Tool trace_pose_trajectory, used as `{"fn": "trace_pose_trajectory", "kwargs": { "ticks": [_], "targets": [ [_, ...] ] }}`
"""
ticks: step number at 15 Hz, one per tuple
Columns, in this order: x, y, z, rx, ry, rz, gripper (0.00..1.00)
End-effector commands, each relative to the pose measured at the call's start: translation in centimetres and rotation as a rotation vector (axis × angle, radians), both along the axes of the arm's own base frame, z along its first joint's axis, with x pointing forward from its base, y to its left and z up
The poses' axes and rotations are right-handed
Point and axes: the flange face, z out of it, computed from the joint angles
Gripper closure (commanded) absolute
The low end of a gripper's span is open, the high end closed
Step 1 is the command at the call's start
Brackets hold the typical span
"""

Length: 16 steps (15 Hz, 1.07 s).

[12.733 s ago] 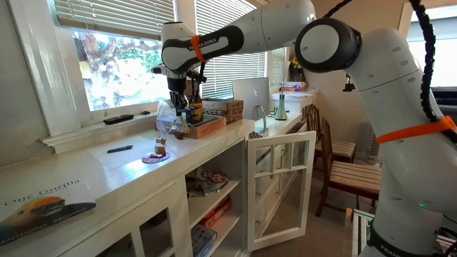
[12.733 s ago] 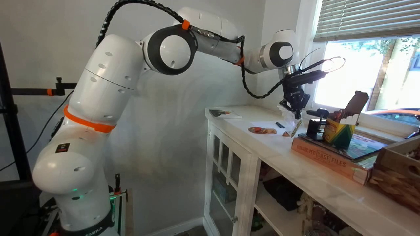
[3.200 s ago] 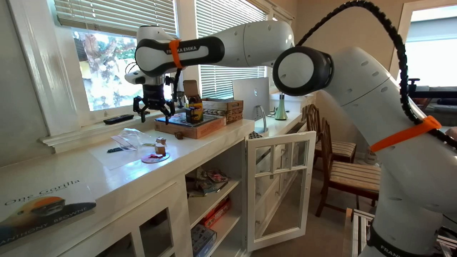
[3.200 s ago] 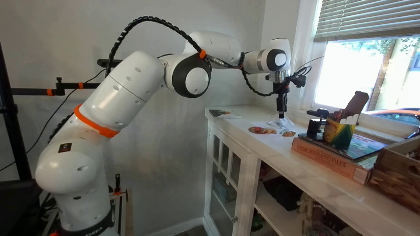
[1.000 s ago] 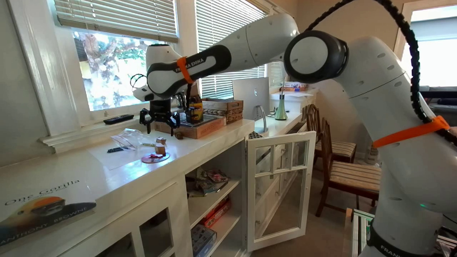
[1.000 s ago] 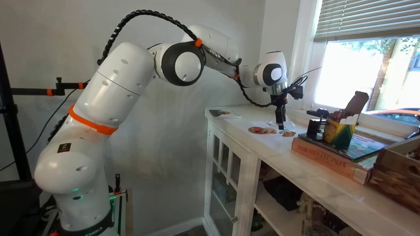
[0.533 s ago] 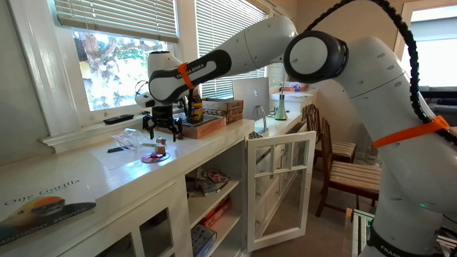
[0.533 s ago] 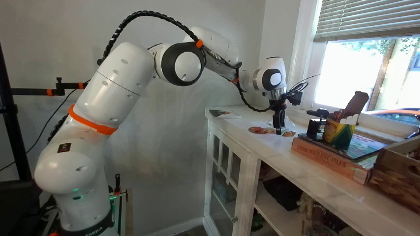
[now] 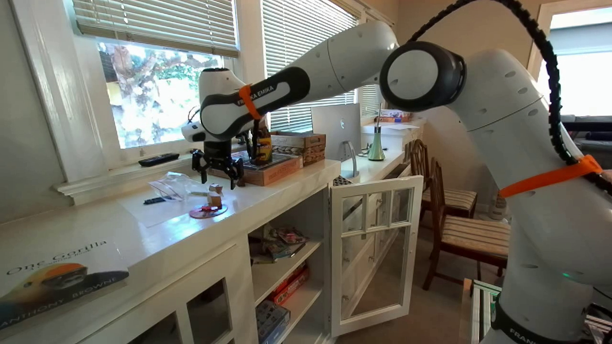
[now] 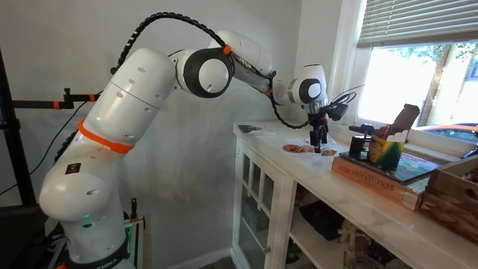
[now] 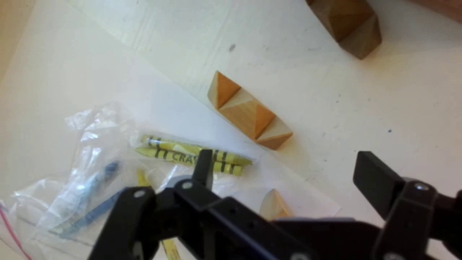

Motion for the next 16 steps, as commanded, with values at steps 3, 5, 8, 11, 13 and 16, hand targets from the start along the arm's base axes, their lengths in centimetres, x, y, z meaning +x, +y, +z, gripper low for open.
{"fn": "trace_pose_trajectory", "kwargs": {
  "ticks": [3,5,8,11,13,16],
  "targets": [
    [0.35,0.03,-0.52,0.015,-0.021,-0.061,0.29],
    [0.46,0.05,-0.65,0.017,-0.024,-0.072,0.46],
    [0.55,0.01,-0.68,0.024,-0.029,-0.085,0.69],
    [0.63,0.07,-0.21,0.058,-0.042,-0.116,0.74],
    [0.77,0.01,0.14,0.078,-0.050,-0.145,0.49],
    [1.00,-0.18,0.15,0.104,-0.051,-0.194,0.36]
  ]
}}
